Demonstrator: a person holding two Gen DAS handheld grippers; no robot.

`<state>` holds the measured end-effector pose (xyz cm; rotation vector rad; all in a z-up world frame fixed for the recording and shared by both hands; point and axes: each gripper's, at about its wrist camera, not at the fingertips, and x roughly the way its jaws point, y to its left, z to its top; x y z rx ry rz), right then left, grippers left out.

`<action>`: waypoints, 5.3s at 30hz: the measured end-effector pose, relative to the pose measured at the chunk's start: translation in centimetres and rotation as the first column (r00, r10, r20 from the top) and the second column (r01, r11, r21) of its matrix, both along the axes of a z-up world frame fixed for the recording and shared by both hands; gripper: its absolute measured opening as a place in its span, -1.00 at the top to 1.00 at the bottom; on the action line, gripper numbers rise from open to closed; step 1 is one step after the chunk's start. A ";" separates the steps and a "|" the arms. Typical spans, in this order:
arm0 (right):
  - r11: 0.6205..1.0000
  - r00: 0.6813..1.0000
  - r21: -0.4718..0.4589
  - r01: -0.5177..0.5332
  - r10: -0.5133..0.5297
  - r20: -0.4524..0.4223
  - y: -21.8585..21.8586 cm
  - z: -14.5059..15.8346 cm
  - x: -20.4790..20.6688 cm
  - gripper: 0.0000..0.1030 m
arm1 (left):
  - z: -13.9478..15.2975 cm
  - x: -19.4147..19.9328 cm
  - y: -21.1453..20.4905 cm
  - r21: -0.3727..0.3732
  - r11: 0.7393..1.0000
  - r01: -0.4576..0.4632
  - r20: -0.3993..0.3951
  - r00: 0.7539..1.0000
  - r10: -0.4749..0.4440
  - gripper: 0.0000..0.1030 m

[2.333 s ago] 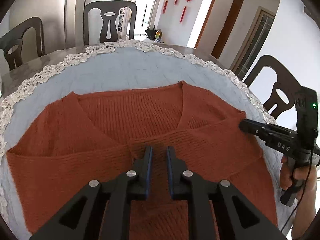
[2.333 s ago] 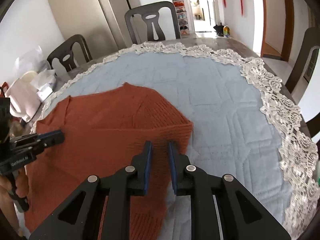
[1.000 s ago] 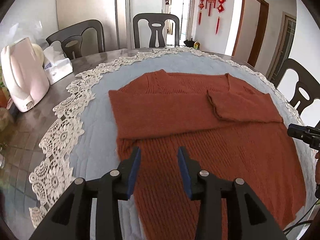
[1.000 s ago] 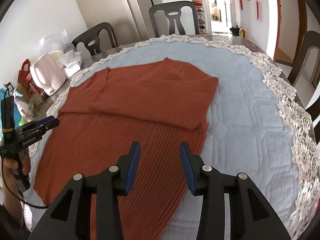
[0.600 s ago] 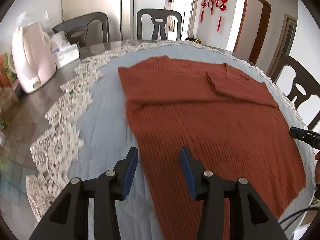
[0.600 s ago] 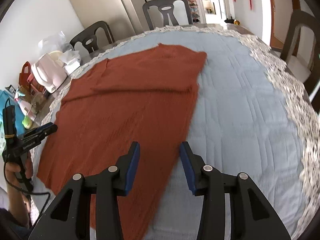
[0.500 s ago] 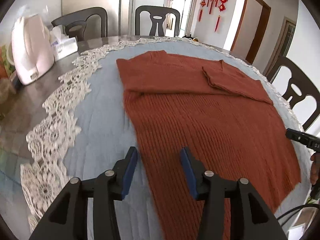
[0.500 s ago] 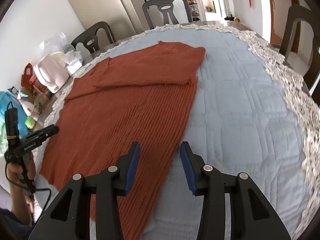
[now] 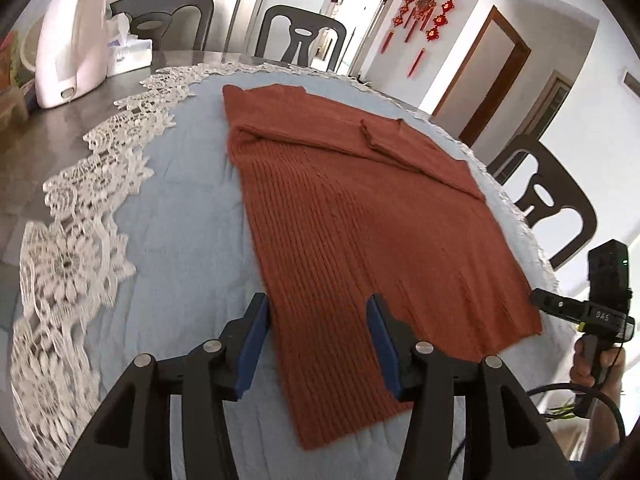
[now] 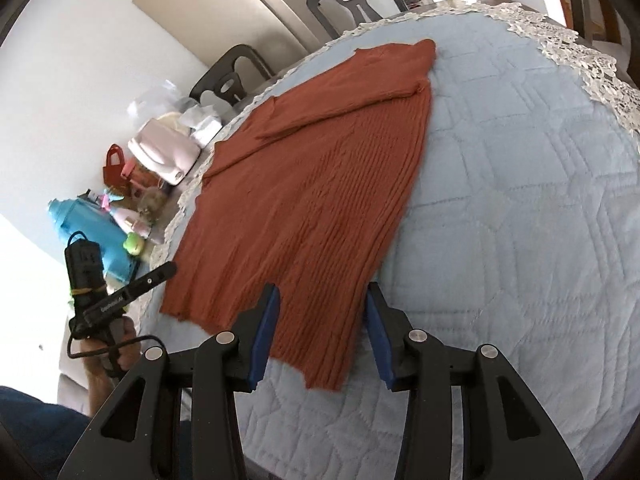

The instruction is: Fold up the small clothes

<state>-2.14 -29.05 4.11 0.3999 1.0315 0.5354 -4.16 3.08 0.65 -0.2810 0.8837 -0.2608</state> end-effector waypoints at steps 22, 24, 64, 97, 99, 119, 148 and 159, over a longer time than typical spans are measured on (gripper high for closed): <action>0.999 0.999 0.023 0.027 -0.028 0.045 -0.8 1.2 0.0 0.87 | 0.2 -0.3 1.4 -0.104 0.995 -0.009 0.014 1.000 0.011 0.85; 0.998 0.997 0.040 0.044 -0.047 0.064 -1.4 1.9 0.1 0.87 | 1.0 -0.5 2.1 -0.127 0.992 -0.020 0.039 0.999 0.025 0.85; 0.978 0.991 0.161 0.136 -0.134 -0.024 -1.6 0.4 23.9 0.87 | 0.4 21.6 4.6 -0.193 0.975 -0.108 -0.032 0.994 0.103 0.85; 0.983 0.997 -0.168 0.071 -0.063 0.055 1.6 0.5 27.1 0.84 | 0.8 26.4 2.5 -0.003 0.995 -0.100 -0.055 0.993 0.100 -0.02; 0.985 0.994 -0.154 0.082 -0.070 0.084 1.2 1.2 26.9 0.87 | 0.8 26.8 1.8 0.037 0.996 -0.076 -0.055 0.995 0.078 0.54; 0.963 0.975 -0.232 0.140 -0.094 0.199 0.9 4.4 20.9 0.70 | 2.9 23.4 4.2 0.034 0.985 -0.171 0.028 0.985 0.170 0.64; 0.928 0.964 -0.367 -0.065 0.153 0.216 8.6 2.2 14.0 0.71 | 1.7 15.4 -7.9 0.209 0.974 0.084 0.054 0.994 -0.098 0.49; 0.924 0.977 -0.378 0.056 0.028 0.213 4.9 2.1 14.7 0.70 | 2.3 14.8 -5.2 0.286 0.958 -0.031 0.084 0.996 0.007 0.49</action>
